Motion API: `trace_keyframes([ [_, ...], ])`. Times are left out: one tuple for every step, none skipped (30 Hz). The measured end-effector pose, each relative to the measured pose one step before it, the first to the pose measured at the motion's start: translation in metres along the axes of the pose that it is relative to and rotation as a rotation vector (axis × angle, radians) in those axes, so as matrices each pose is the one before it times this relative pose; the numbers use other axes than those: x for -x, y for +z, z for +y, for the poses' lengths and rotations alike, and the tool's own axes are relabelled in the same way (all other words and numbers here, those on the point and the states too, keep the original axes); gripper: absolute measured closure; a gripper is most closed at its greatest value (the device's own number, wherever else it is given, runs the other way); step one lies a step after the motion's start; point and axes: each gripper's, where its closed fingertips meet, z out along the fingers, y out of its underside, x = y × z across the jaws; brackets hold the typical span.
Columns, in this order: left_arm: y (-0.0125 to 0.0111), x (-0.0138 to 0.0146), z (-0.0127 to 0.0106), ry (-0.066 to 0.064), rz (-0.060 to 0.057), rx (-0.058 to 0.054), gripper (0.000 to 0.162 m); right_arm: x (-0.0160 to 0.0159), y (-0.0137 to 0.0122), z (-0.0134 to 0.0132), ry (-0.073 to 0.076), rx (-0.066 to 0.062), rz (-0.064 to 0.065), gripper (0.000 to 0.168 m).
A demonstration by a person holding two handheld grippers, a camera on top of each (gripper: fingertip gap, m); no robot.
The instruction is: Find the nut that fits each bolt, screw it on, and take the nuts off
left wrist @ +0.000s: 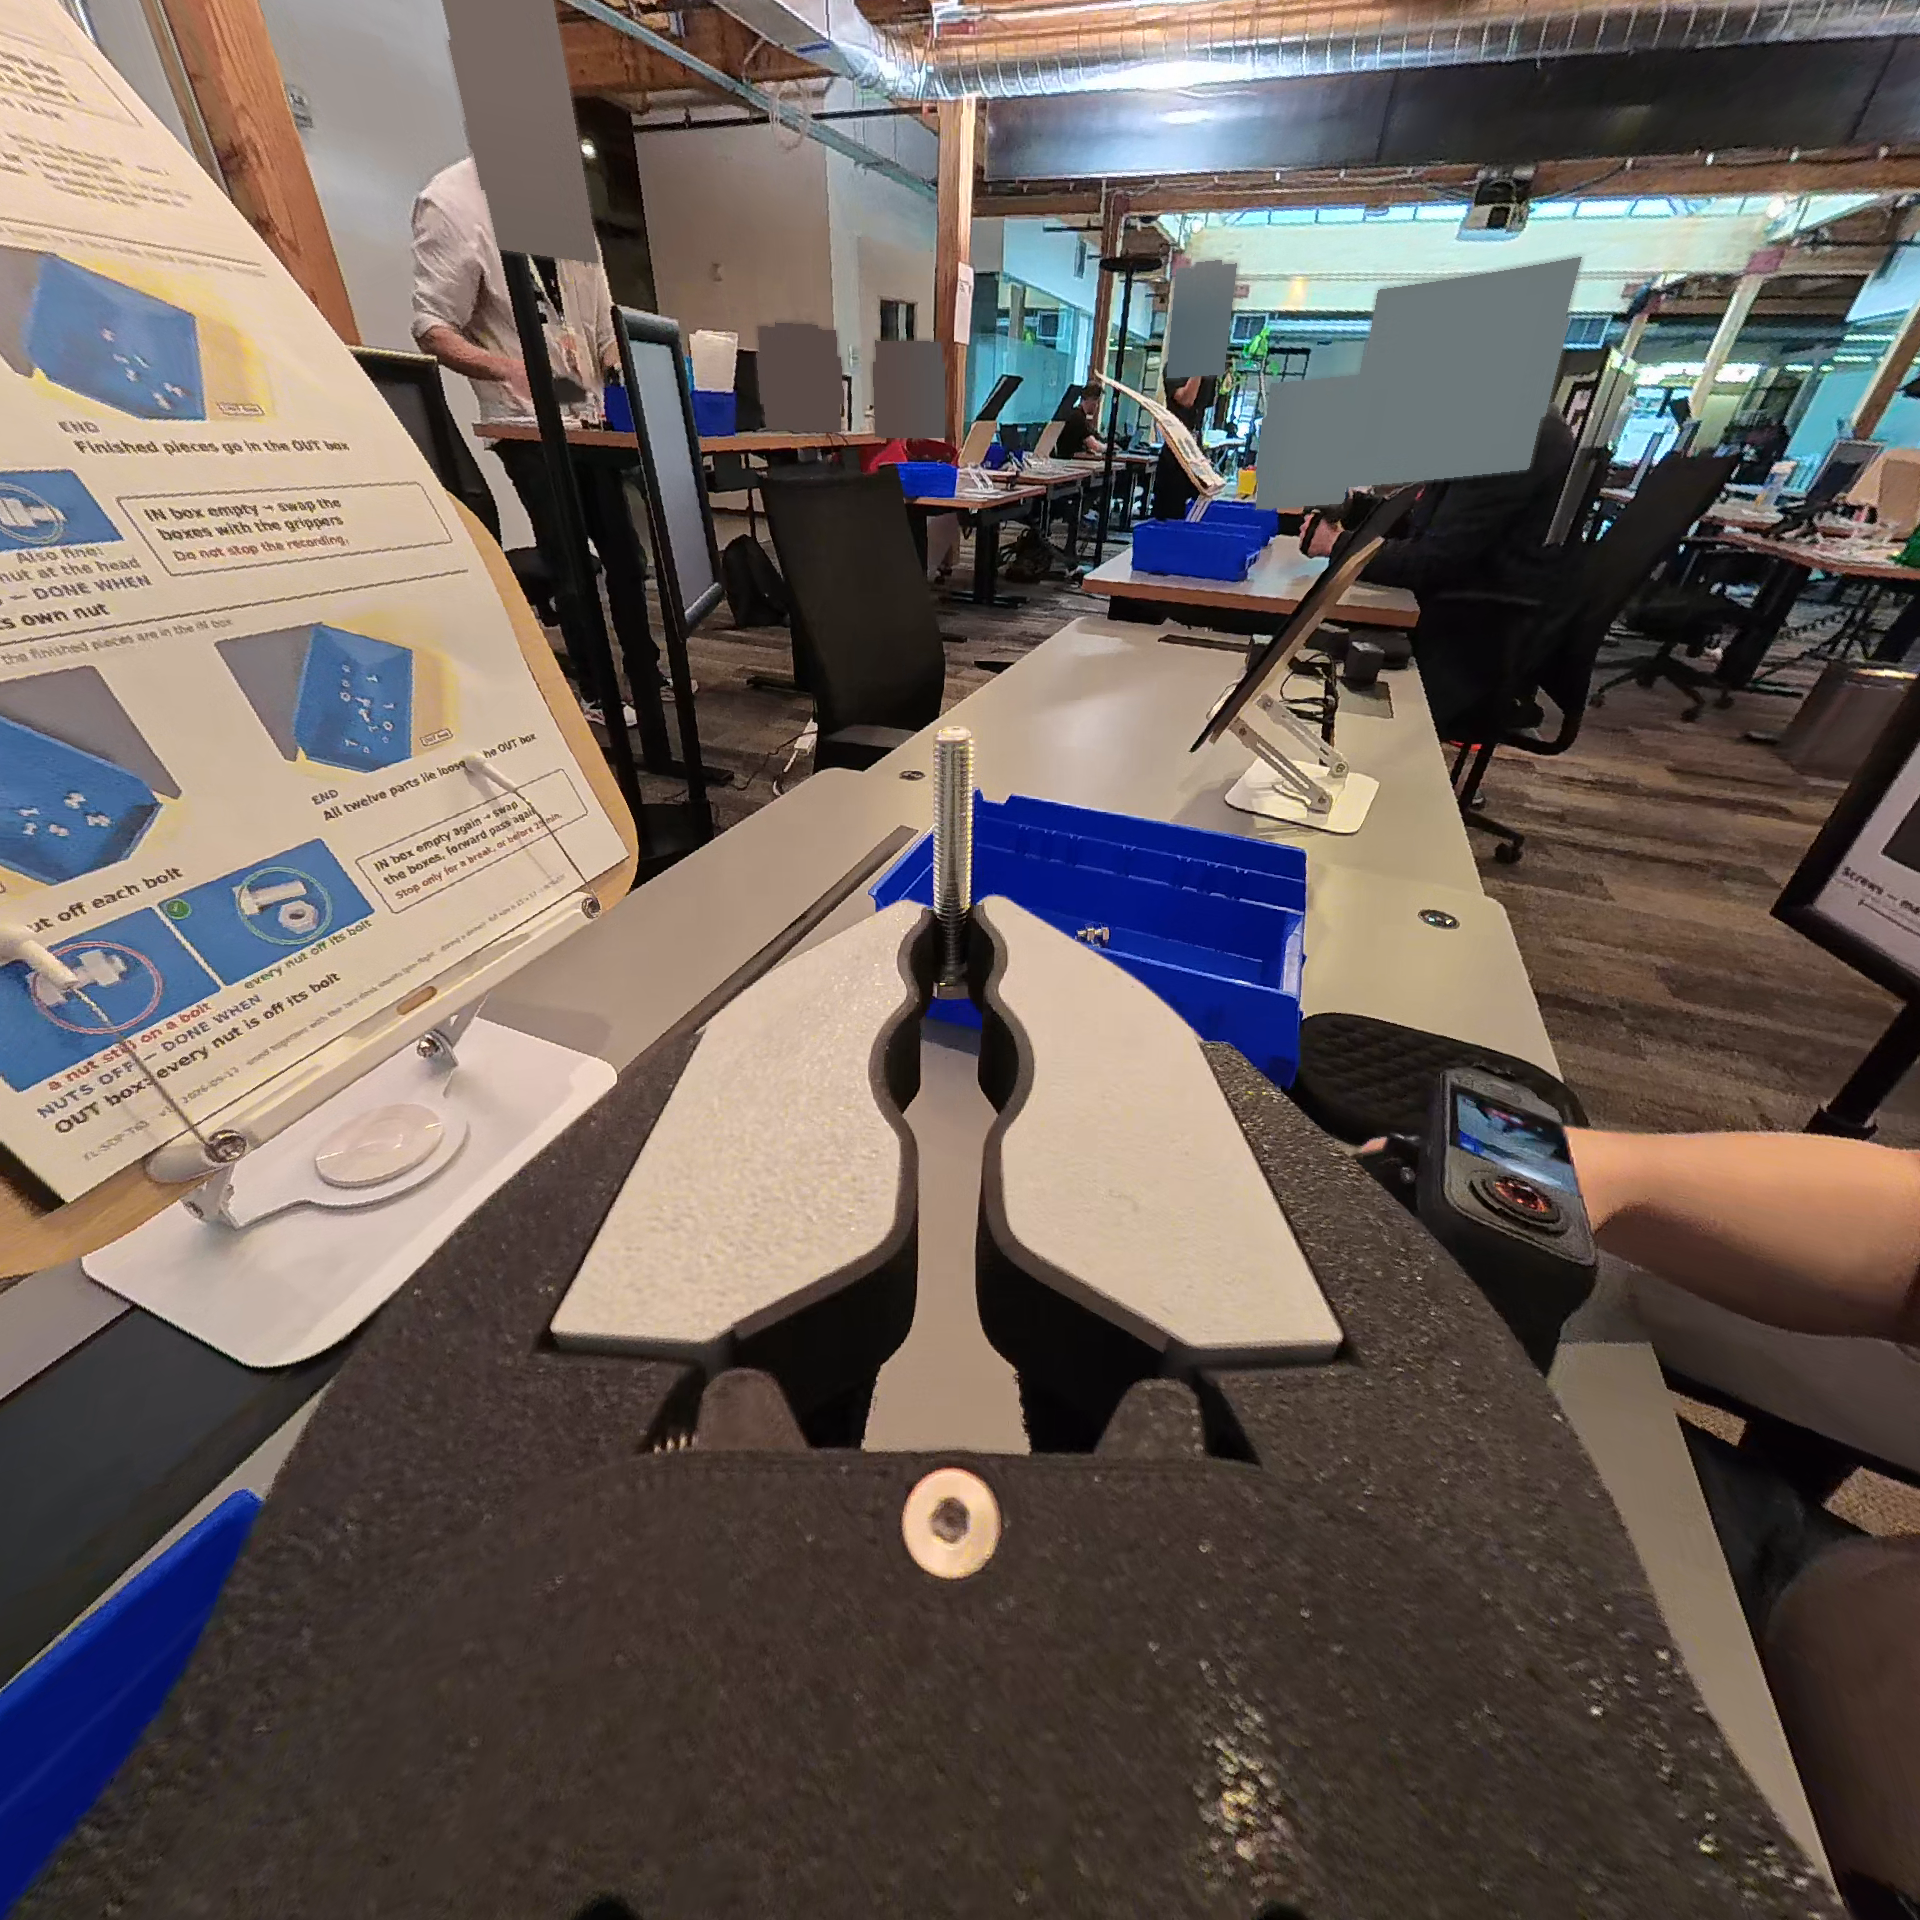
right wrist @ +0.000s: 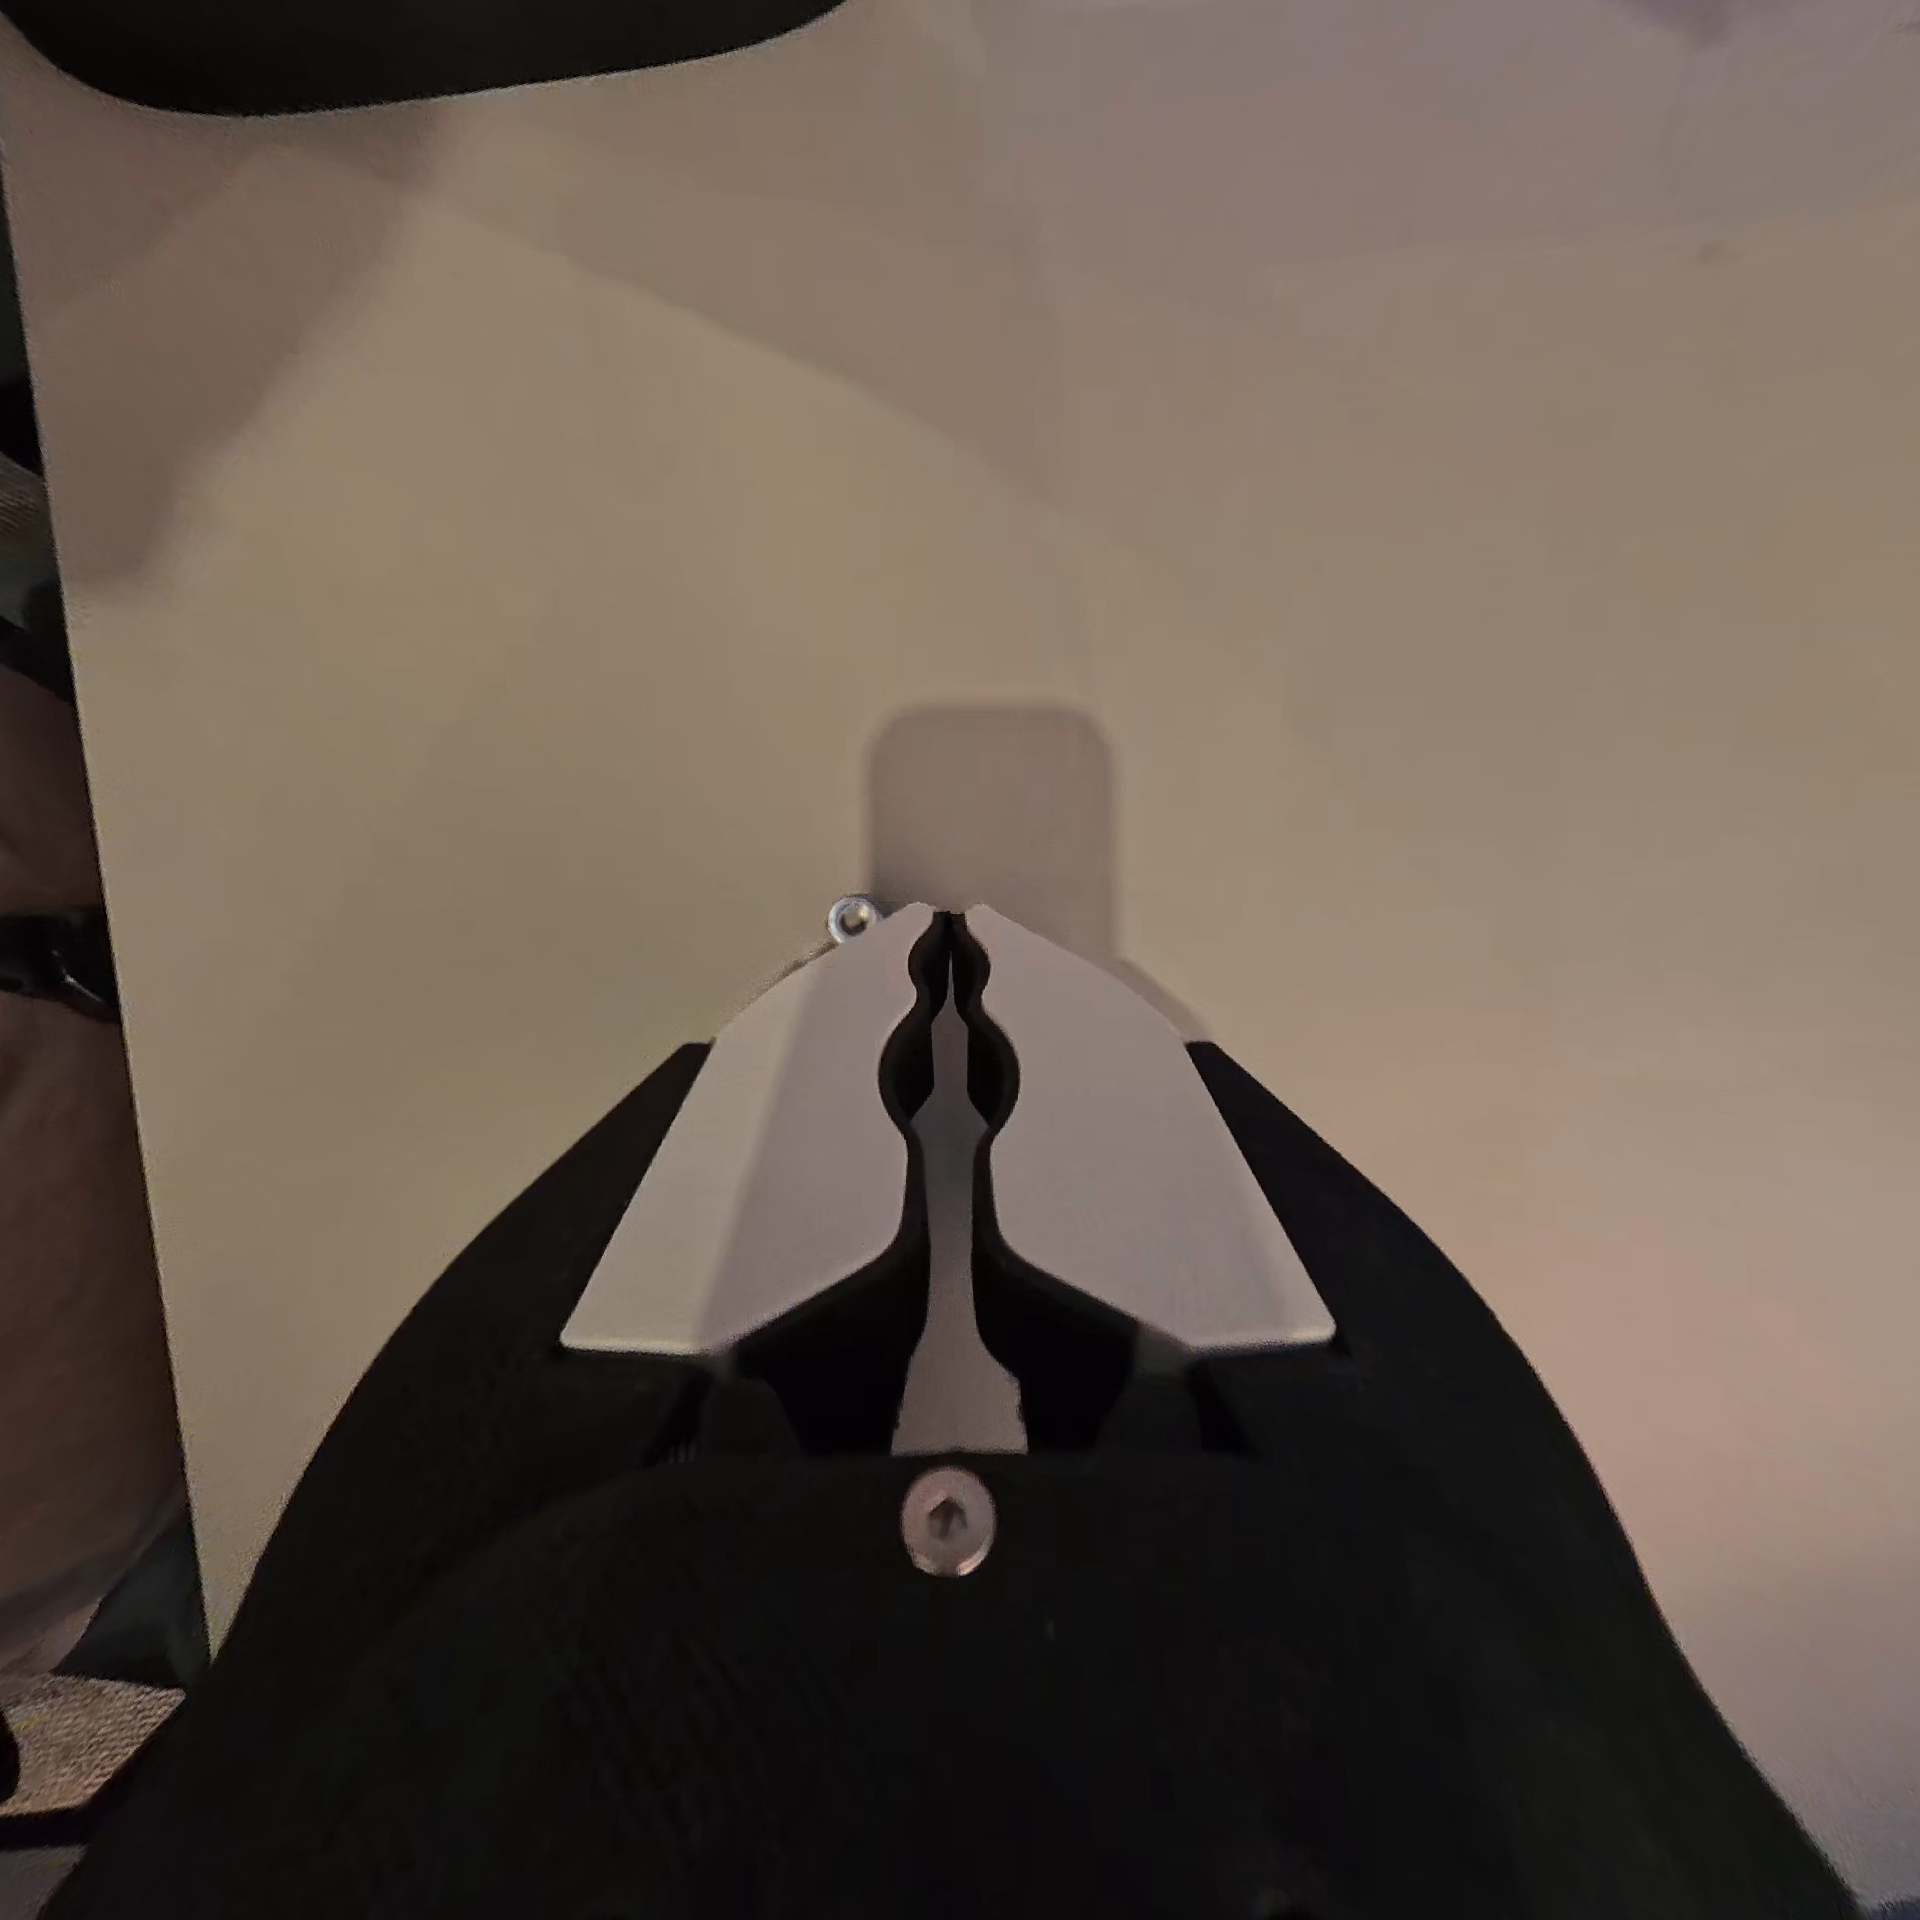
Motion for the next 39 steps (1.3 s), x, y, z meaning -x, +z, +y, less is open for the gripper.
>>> trace_keyframes([
  [-0.00081,-0.00029,-0.00098,-0.0012,0.0027,-0.0046,0.157,-0.00011,-0.00157,-0.00041,0.0062,-0.0023,-0.0056,0.167],
  [-0.00066,-0.00062,-0.00076,-0.0018,0.004,-0.0028,0.157,0.00191,-0.00136,-0.00212,0.0074,-0.0119,-0.0143,0.167],
  [-0.00045,-0.00057,-0.00035,-0.0002,0.0033,-0.0005,0.157,0.00389,-0.00103,-0.0025,0.0026,-0.0133,-0.0206,0.167],
  [-0.00042,-0.00036,-0.00054,0.0018,0.0003,-0.0013,0.157,0.00587,-0.00054,-0.00151,-0.0031,-0.0063,-0.0273,0.167],
  [-0.00032,-0.00034,-0.0005,0.0014,0.0013,-0.0016,0.157,0.00521,0.00026,-0.00003,-0.009,0.0037,-0.0189,0.167],
  [-0.00015,-0.00075,-0.00029,0.0001,0.0039,-0.0008,0.157,0.00236,0.00088,0.00097,-0.0128,0.0111,0.0009,0.167],
  [-0.00003,-0.00045,-0.00029,-0.0001,0.002,-0.0007,0.157,0.0006,0.00123,0.00084,-0.0117,0.0103,0.0097,0.167],
  [0.00012,-0.00021,-0.00011,0.0007,-0.0001,-0.0001,0.157,0.00062,0.00119,-0.00029,-0.0071,0.0029,0.0051,0.167],
  [0.00033,-0.00035,0.00018,0.0009,0.001,0.0013,0.157,0.0005,0.00123,-0.0011,-0.001,-0.0038,0.0009,0.167],
  [0.00022,-0.0005,0.00015,0.0004,0.0015,0.0011,0.157,0.00024,0.00097,-0.0015,0.001,-0.0061,0.0,0.167],
  [0.00038,-0.00047,0.00009,0.0001,0.0015,0.0007,0.157,0.00019,0.00066,-0.00137,-0.0011,-0.0049,0.0007,0.167],
  [0.00036,-0.00062,0.00023,0.0009,0.0021,0.0017,0.157,-0.00005,0.00055,-0.00075,-0.0007,-0.001,0.0012,0.167],
  [0.0003,-0.00028,0.00044,0.0019,0.0001,0.0026,0.157,0.00008,0.00057,-0.00055,-0.0014,0.0007,0.0007,0.167],
  [0.00022,-0.00007,0.00032,0.002,-0.0013,0.0024,0.157,-0.00031,0.00086,-0.00065,-0.0041,-0.0005,0.003,0.167],
  [0.00024,-0.00011,0.00007,0.0008,0.0004,0.0006,0.157,-0.00054,0.00127,-0.00028,-0.0039,0.0019,0.0051,0.167],
  [0.00029,-0.00013,0.00011,-0.0012,0.0019,0.0002,0.157,-0.00038,0.00163,0.0006,-0.0018,0.0075,0.0021,0.167],
  [0.00014,-0.00004,0.00015,-0.0013,0.0008,0.0004,0.157,-0.00009,0.00191,0.00131,-0.0009,0.0103,-0.0002,0.167],
  [0.00021,0.00019,0.00035,-0.0001,0.0001,0.0012,0.157,-0.00014,0.00225,0.0019,-0.0014,0.0129,0.0007,0.166],
  [0.00005,0.00012,0.00031,-0.0001,0.0002,0.0016,0.157,-0.00015,0.00125,0.00055,-0.002,0.0021,0.0005,0.167],
  [-0.00002,0.00029,0.00016,-0.0011,-0.0004,0.0005,0.157,0.00013,-0.00016,-0.00062,-0.0009,-0.0049,-0.0009,0.167],
  [-0.00016,0.00011,0.00002,-0.0014,0.0007,-0.0006,0.157,-0.00119,-0.00149,-0.00072,-0.0012,-0.0068,0.0069,0.167],
  [-0.0003,0.00012,-0.00034,-0.001,0.0006,-0.0018,0.157,-0.00203,-0.00287,-0.00237,-0.0025,-0.0199,0.013,0.167],
  [-0.00049,0.00034,-0.00032,-0.0009,-0.0004,-0.0017,0.157,-0.00098,-0.00345,-0.00386,-0.0004,-0.0326,0.004,0.167],
  [-0.00033,0.00034,-0.00029,-0.0009,-0.001,-0.0014,0.157,0.00031,-0.0033,-0.0043,0.0042,-0.0371,-0.0069,0.165],
  [-0.00023,0.00014,-0.00012,-0.0011,0.0009,-0.0009,0.157,0.00053,-0.00247,-0.00307,0.0077,-0.0292,-0.0081,0.16],
  [0.00001,-0.0002,0.0001,-0.0014,0.0022,0.0009,0.157,0.00088,-0.00125,-0.00032,0.0038,-0.0115,-0.0085,0.157],
  [0.00006,-0.00011,0.00029,-0.001,0.0015,0.0015,0.157,0.0013,0.00003,0.00179,-0.0025,0.0043,-0.0063,0.156],
  [0.00022,0.00024,0.0004,-0.0009,-0.001,0.0024,0.157,-0.00097,0.00086,0.00283,0.0037,0.016,0.0155,0.155],
  [0.00033,0.00002,0.00035,0.0005,-0.0013,0.0019,0.157,-0.00352,0.00119,0.00314,0.0203,0.0246,0.0388,0.151],
  [0.00021,-0.0003,0.00016,0.001,0.0003,0.0011,0.157,-0.00141,0.00109,0.00223,0.0281,0.0235,0.0295,0.147],
  [0.00027,-0.0004,0.00012,-0.0002,0.0011,0.0009,0.157,0.00059,0.00056,0.00069,0.0325,0.0107,0.0194,0.148],
  [0.00025,-0.00041,0.00009,0.0004,0.0008,0.0007,0.157,0.00023,0.00019,-0.00091,0.0381,-0.0042,0.0225,0.148],
  [0.00038,-0.00017,0.00026,0.0005,0.0002,0.0012,0.157,0.00159,-0.00004,-0.00147,0.0322,-0.012,0.0126,0.148],
  [0.00036,-0.00008,0.00042,-0.0005,0.0003,0.0025,0.157,0.00202,0.00012,-0.00093,0.0234,-0.0098,0.0062,0.148],
  [0.00038,0.00005,0.00038,-0.0008,0.0002,0.0015,0.157,0.00094,0.00042,-0.0001,0.0149,-0.0016,0.0109,0.148],
  [0.00039,0.00001,0.00026,-0.0014,0.0012,0.0006,0.157,0.0003,0.00064,0.00082,0.0019,0.0072,0.0131,0.148],
  [0.00044,-0.0003,0.00037,-0.0018,0.0014,0.0015,0.157,-0.00054,0.00098,0.00163,-0.0043,0.0146,0.0173,0.148],
  [0.00032,-0.00031,0.00037,-0.0004,0.0008,0.0021,0.157,-0.00111,0.00109,0.00124,-0.0013,0.0141,0.0195,0.148],
  [0.00037,-0.00045,0.00039,0.0013,0.0008,0.003,0.157,-0.0001,0.00118,0.00078,0.0024,0.0097,0.0101,0.149],
])
